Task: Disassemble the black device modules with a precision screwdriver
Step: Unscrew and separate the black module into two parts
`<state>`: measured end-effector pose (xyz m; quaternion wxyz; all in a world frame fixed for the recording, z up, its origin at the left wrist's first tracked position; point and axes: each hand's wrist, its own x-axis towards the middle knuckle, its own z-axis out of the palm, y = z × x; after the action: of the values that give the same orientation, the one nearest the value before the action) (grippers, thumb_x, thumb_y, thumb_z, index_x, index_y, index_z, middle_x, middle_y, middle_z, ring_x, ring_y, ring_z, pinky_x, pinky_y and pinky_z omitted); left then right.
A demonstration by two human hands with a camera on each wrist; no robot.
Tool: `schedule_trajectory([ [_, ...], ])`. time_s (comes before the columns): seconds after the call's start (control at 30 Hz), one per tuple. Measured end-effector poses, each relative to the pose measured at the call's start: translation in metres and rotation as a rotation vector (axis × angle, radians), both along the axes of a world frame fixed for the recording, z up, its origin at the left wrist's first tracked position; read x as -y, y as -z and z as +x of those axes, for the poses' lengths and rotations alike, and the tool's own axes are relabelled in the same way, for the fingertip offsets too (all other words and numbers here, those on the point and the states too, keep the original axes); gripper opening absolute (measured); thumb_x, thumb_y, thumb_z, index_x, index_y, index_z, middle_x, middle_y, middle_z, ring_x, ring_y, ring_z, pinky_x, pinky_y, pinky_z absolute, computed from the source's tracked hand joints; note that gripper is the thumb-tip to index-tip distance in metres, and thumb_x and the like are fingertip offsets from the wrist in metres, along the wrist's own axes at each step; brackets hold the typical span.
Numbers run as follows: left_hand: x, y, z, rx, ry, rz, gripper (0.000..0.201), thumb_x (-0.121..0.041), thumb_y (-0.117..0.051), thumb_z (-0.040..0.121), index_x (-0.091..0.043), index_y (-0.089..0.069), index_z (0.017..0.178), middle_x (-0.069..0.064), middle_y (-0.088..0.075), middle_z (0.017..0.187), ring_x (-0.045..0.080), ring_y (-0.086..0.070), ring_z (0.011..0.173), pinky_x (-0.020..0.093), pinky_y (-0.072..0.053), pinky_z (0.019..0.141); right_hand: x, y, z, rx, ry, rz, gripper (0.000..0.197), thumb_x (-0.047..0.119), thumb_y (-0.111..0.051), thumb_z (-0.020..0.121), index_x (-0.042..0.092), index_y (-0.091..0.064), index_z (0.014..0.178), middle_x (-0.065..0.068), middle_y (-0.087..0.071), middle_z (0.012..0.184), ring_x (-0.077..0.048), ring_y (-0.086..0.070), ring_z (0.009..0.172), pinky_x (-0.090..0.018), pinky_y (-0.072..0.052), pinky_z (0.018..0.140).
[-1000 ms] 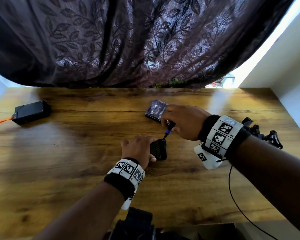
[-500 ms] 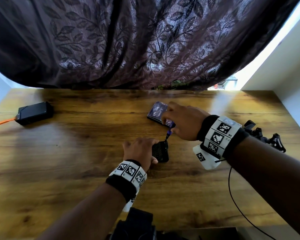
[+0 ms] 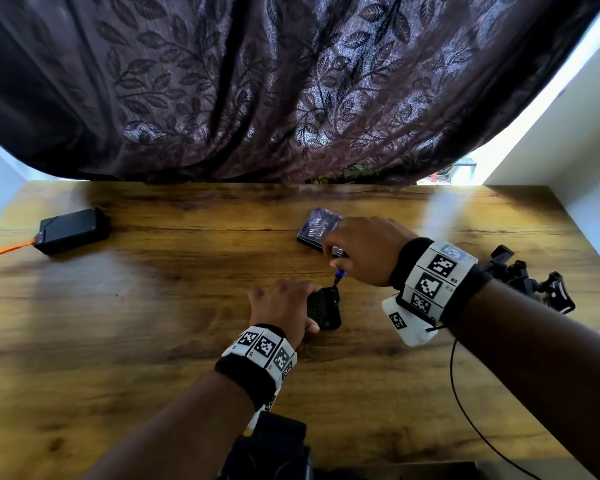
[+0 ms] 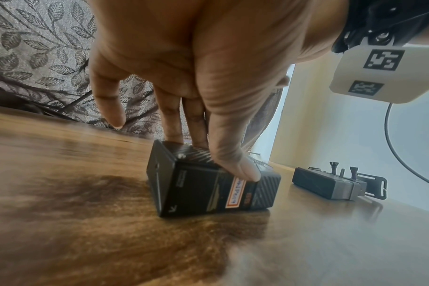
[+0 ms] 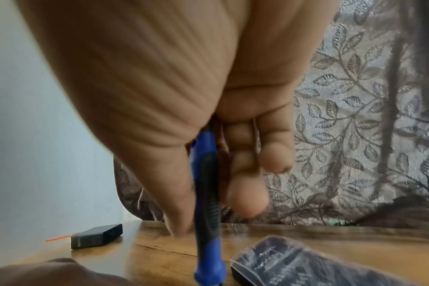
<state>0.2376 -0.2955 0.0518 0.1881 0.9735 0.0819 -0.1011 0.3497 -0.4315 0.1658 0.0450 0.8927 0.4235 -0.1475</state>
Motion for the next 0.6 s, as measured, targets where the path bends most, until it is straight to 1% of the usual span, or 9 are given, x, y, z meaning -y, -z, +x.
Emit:
schedule_trajectory([
  [0.03,0.0,0.0,0.0,0.0,0.0,0.0,0.067,-0.034,-0.077,0.085,-0.04,-0.046,0.144,-0.015,-0.057,0.136,0.013,-0.047,0.129,0.049,-0.029,0.103,0.001,0.0,0.001,-0.023,-0.008,0.0,0.029,0.037,-0.062,0.096,0.035,-0.056,0.124,0.004,-0.049,0.128,-0.018,-0.057,0.097,-0.037,-0.051,0.079],
  [0.07,0.0,0.0,0.0,0.002,0.0,0.001,0.067,-0.033,-0.077,0.085,-0.04,-0.046,0.144,-0.015,-0.057,0.137,0.013,-0.047,0.129,0.049,-0.029,0.103,0.002,0.0,0.001,-0.049,-0.018,0.002,0.036,0.033,-0.065,0.095,0.036,-0.053,0.129,0.004,-0.044,0.131,-0.017,-0.054,0.096,-0.036,-0.051,0.078],
  [0.13,0.0,0.001,0.0,0.009,-0.003,-0.001,0.066,-0.032,-0.076,0.085,-0.04,-0.046,0.144,-0.015,-0.058,0.137,0.013,-0.047,0.129,0.049,-0.029,0.102,0.003,0.0,0.001,-0.085,-0.034,0.023,0.04,0.024,-0.066,0.095,0.035,-0.053,0.131,0.006,-0.044,0.129,-0.011,-0.044,0.092,-0.031,-0.044,0.074],
  [0.2,0.0,0.0,0.001,0.013,-0.003,0.0,0.066,-0.032,-0.076,0.086,-0.041,-0.046,0.144,-0.014,-0.058,0.137,0.013,-0.047,0.129,0.049,-0.029,0.103,0.002,0.001,0.0,-0.081,-0.039,0.049,0.037,0.021,-0.066,0.094,0.033,-0.055,0.128,0.008,-0.047,0.122,-0.008,-0.039,0.092,-0.029,-0.039,0.074],
  [0.33,0.0,0.0,0.001,0.014,-0.005,-0.006,0.066,-0.032,-0.075,0.086,-0.041,-0.045,0.145,-0.015,-0.058,0.137,0.013,-0.047,0.129,0.049,-0.03,0.103,-0.002,0.003,-0.003,-0.059,-0.01,0.077,0.021,0.026,-0.066,0.094,0.033,-0.06,0.113,0.012,-0.043,0.108,-0.009,-0.043,0.093,-0.031,-0.041,0.077],
  [0.43,-0.001,0.0,0.0,0.019,-0.006,-0.018,0.066,-0.031,-0.075,0.086,-0.041,-0.046,0.145,-0.015,-0.056,0.139,0.011,-0.045,0.13,0.048,-0.028,0.104,-0.006,0.002,-0.007,-0.045,-0.018,0.074,0.007,0.03,-0.063,0.097,0.03,-0.063,0.103,0.01,-0.052,0.105,-0.01,-0.05,0.091,-0.032,-0.047,0.078],
  [0.5,-0.001,0.0,0.0,0.016,-0.005,-0.027,0.066,-0.031,-0.075,0.087,-0.04,-0.046,0.145,-0.015,-0.056,0.14,0.011,-0.044,0.131,0.049,-0.028,0.105,-0.008,0.001,-0.008,-0.038,-0.025,0.079,0.005,0.031,-0.061,0.098,0.029,-0.065,0.1,0.008,-0.058,0.104,-0.011,-0.055,0.09,-0.033,-0.051,0.08],
  [0.53,-0.001,-0.001,0.0,0.016,-0.005,-0.028,0.066,-0.03,-0.074,0.087,-0.04,-0.046,0.145,-0.016,-0.056,0.14,0.011,-0.044,0.132,0.05,-0.028,0.106,-0.009,0.0,-0.008,-0.04,-0.021,0.074,0.007,0.032,-0.061,0.098,0.028,-0.066,0.1,0.007,-0.059,0.105,-0.011,-0.055,0.09,-0.033,-0.05,0.079],
  [0.6,-0.001,-0.001,0.0,0.018,-0.006,-0.028,0.066,-0.031,-0.075,0.086,-0.04,-0.046,0.145,-0.016,-0.056,0.14,0.011,-0.044,0.132,0.051,-0.028,0.107,-0.009,0.0,-0.006,-0.036,-0.024,0.058,0.01,0.032,-0.06,0.099,0.026,-0.067,0.103,0.006,-0.061,0.109,-0.01,-0.052,0.089,-0.029,-0.045,0.078],
])
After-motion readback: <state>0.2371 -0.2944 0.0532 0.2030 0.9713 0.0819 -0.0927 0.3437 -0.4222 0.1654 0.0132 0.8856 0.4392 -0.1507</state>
